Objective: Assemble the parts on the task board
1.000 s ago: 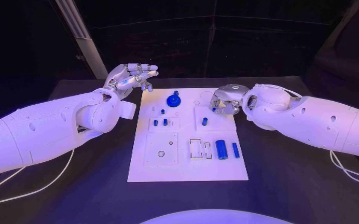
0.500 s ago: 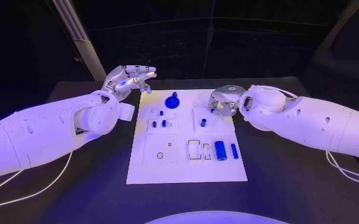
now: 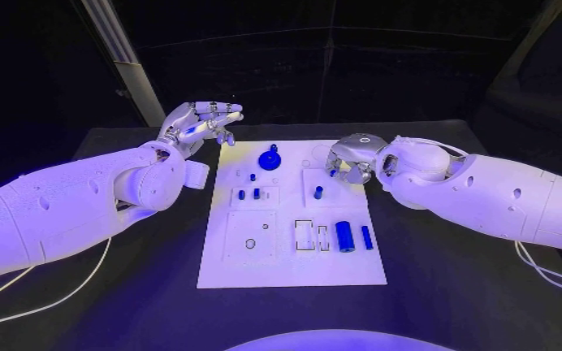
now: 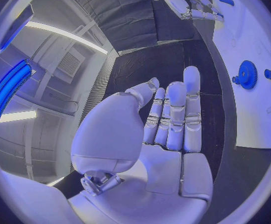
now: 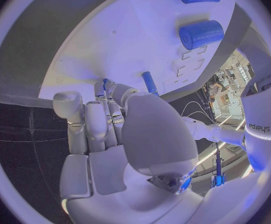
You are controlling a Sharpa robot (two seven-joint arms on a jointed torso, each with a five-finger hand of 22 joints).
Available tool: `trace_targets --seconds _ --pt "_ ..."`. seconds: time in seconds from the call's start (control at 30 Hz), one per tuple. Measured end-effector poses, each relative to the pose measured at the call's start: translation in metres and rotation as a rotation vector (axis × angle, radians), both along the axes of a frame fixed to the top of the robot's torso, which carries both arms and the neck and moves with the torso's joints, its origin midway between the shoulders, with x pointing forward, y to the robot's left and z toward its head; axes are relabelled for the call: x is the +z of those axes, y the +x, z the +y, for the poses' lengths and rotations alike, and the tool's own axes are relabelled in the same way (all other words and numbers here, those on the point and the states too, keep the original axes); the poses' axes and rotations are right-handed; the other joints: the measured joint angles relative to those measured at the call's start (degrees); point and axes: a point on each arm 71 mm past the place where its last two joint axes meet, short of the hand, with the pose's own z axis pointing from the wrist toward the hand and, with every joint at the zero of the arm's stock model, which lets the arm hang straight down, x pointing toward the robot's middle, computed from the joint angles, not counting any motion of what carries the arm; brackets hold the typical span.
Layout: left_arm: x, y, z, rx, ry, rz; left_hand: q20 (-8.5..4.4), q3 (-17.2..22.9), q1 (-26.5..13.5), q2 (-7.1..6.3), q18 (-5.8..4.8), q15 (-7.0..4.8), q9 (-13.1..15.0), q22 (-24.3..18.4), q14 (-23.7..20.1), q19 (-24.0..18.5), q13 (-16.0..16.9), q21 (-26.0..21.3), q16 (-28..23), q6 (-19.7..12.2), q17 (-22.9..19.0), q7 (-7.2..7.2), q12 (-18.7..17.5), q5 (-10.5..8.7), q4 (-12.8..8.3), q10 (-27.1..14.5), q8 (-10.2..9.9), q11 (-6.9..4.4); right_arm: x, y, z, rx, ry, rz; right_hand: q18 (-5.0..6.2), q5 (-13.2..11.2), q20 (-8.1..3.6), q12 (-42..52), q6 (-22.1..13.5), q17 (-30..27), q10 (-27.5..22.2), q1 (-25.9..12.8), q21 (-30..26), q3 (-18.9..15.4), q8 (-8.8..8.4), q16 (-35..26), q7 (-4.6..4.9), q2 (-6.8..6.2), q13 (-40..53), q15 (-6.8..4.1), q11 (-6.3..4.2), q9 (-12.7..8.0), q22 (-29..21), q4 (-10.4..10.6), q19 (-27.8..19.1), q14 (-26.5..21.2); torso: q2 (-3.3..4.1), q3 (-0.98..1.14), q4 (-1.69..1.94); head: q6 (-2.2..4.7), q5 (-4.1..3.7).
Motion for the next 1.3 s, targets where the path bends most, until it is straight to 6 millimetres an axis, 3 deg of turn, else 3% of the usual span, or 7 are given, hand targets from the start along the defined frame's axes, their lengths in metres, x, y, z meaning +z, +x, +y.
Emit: trace_targets --seconds 0.83,1.07,1.3 --pt "0.0 0.0 0.003 0.005 0.002 0.002 0.0 -0.26 0.0 0.0 -0.01 -0.09 0.0 -0.17 -0.33 0.0 -0.05 -0.31 -0.22 -0.43 -0.53 -0.01 0.24 0.0 -0.05 -0.42 0.2 0.01 0.016 -0.019 -0.006 0.011 0.075 -0.053 0.01 0.0 0.0 0.0 0.21 0.13 0.2 -0.66 0.34 0.52 0.0 0.21 -0.18 -0.39 0.01 -0.19 -0.2 0.02 0.52 -0.22 0.0 0.19 0.02 -0.07 0.01 -0.12 -0.23" --pt "0.0 0.0 0.003 0.006 0.002 0.002 0.0 -0.31 0.0 0.0 0.0 0.0 0.0 -0.16 -0.41 0.0 -0.05 -0.31 -0.22 -0.43 -0.6 -0.02 0.24 0.0 0.0 -0.61 0.2 0.21 0.024 -0.032 0.013 0.061 0.17 -0.037 0.01 0.0 -0.2 0.0 0.2 0.36 0.2 -0.66 0.89 1.03 0.0 0.45 -0.18 -0.39 0.0 -0.19 -0.2 0.02 1.11 -0.41 0.2 0.19 -0.01 -0.05 0.03 -0.12 0.03" --pt "0.0 0.002 0.004 0.01 0.004 0.001 0.0 -0.31 0.0 0.0 -0.01 0.0 0.0 -0.25 -0.41 0.0 -0.05 -0.31 -0.22 -0.43 -0.59 -0.02 0.24 0.0 0.0 -0.61 0.19 0.21 0.03 -0.042 0.042 0.135 0.258 -0.024 0.01 0.28 -0.2 0.0 0.37 0.43 0.2 -0.89 0.9 1.18 0.0 0.45 -0.02 -0.63 0.01 -0.19 -0.2 0.0 1.18 -0.57 0.2 0.19 -0.01 -0.04 0.09 -0.2 1.18"
